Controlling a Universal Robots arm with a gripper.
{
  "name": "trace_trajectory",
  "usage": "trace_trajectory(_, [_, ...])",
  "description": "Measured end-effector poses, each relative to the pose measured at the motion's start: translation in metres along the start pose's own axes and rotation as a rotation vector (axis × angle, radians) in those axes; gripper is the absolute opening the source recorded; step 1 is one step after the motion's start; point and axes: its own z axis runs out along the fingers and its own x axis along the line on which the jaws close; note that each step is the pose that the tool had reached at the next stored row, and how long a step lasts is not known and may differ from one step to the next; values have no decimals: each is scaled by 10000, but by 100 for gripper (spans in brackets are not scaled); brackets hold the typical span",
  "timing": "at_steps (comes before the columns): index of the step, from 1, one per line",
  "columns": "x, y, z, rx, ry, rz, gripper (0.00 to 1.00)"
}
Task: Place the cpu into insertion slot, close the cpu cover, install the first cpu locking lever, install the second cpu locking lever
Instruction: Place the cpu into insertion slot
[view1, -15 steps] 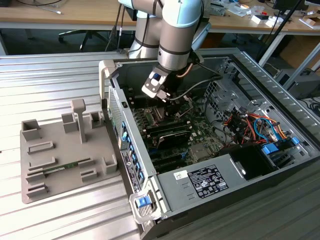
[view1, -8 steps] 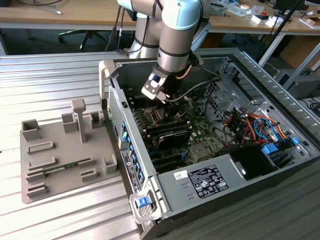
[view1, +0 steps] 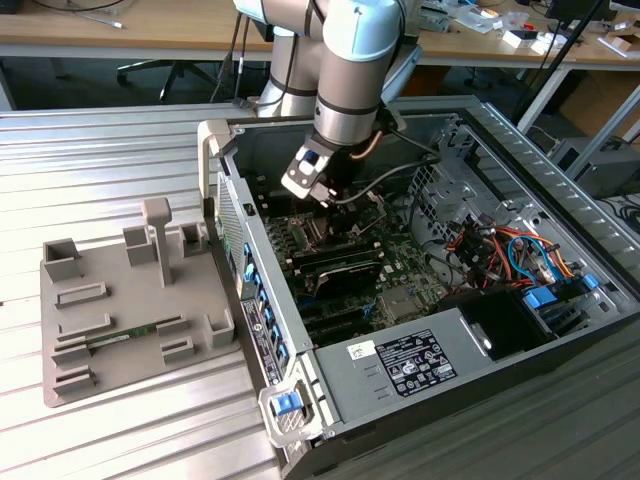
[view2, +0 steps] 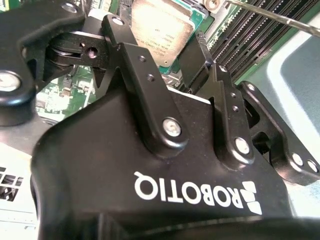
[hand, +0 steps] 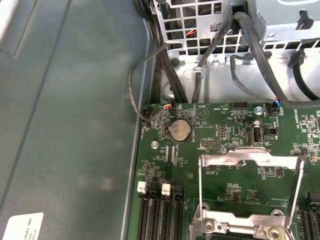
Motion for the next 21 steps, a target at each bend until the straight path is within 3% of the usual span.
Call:
trace_trajectory(15, [10,6,29,-1,5,9,54])
trace_trajectory(17, [9,6,29,-1,2,8,56])
trace_trajectory(18, [9,5,29,0,1,9,62])
trace_trajectory(21, [9,5,29,1,-1,8,62])
